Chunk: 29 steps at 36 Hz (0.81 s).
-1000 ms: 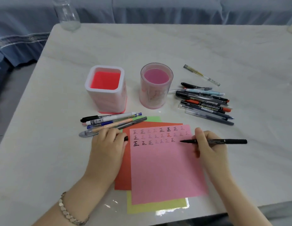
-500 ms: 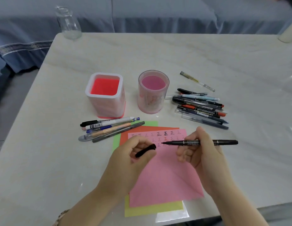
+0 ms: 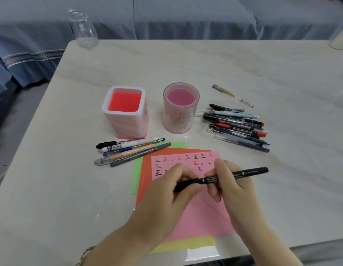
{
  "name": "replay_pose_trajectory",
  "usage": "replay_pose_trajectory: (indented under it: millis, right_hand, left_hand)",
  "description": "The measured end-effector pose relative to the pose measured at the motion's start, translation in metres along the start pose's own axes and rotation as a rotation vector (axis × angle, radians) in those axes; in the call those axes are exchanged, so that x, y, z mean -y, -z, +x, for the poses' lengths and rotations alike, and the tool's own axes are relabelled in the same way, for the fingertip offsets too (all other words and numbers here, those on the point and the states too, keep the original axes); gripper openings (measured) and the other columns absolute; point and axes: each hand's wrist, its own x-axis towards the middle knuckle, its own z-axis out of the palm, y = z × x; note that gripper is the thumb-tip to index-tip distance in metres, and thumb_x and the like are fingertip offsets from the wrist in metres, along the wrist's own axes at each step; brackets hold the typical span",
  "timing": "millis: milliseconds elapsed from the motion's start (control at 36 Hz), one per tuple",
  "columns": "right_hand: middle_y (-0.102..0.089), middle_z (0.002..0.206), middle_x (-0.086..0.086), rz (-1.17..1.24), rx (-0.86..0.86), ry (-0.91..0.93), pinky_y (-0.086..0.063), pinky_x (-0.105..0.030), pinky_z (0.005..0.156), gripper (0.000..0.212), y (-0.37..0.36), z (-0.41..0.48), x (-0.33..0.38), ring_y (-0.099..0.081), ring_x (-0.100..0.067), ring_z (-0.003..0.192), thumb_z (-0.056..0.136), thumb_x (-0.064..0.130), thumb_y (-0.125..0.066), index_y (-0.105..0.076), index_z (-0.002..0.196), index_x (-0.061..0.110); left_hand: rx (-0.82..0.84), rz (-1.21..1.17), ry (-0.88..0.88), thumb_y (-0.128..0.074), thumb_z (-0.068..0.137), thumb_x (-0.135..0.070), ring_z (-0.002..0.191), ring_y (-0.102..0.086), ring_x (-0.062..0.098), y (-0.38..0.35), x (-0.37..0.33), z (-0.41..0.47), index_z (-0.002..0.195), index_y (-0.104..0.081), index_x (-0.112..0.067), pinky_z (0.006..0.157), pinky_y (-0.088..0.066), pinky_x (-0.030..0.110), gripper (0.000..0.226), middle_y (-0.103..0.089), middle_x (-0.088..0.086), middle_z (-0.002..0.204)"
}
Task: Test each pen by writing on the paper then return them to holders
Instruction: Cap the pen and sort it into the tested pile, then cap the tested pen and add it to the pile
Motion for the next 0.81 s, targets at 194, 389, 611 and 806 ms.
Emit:
replay_pose_trajectory:
  millis: [194, 389, 611, 806]
  right_hand:
    - [-0.044, 0.032, -0.003, -0.024, 0.021, 0.073, -0.033, -0.019, 0.036, 0.033, 0.005, 0.000, 0.004, -0.035, -0.011, 0.029, 0.078, 0.023, -0.045, -0.049, 0.046, 0.014]
    - [-0.047, 0.033, -0.002, -0.016, 0.215, 0.142, -0.035, -0.016, 0.037, 0.027, 0.021, 0.011, 0.005, -0.040, -0.008, 0.029, 0.067, 0.040, -0.050, -0.060, 0.051, 0.021]
    - [-0.056, 0.073, 0.009, -0.811, 0.119, 0.202, -0.037, -0.022, 0.067, 0.016, 0.050, 0.068, -0.033, -0.050, -0.009, 0.068, 0.080, 0.016, -0.069, -0.062, 0.081, 0.030]
    - [-0.055, 0.120, -0.006, -1.334, -0.110, 0.155, -0.029, -0.036, 0.093, 0.035, 0.070, 0.098, -0.043, -0.043, -0.029, 0.113, 0.089, 0.002, -0.049, -0.056, 0.121, 0.015]
  left_hand:
    - [0.205, -0.388, 0.236, -0.056, 0.079, -0.020, 0.046, -0.034, 0.006, -0.004, -0.008, 0.012, 0.074, -0.046, -0.012, 0.048, -0.030, 0.016, 0.014, -0.050, -0.011, 0.049]
    - [0.498, -0.738, 0.587, -0.057, 0.088, -0.015, 0.040, -0.023, 0.006, 0.001, -0.012, 0.026, 0.073, -0.044, -0.013, 0.039, -0.023, 0.014, 0.020, -0.035, -0.002, 0.051]
    - [-0.085, 0.186, 0.137, -0.057, 0.090, -0.019, 0.070, -0.056, 0.006, 0.009, 0.020, 0.032, 0.083, -0.055, -0.024, 0.067, -0.042, 0.021, 0.009, -0.063, -0.006, 0.072]
    - [-0.349, 0.595, -0.010, -0.059, 0.087, -0.018, 0.087, -0.055, 0.015, 0.050, 0.054, 0.024, 0.089, -0.062, -0.016, 0.075, -0.040, 0.025, 0.004, -0.061, -0.007, 0.088]
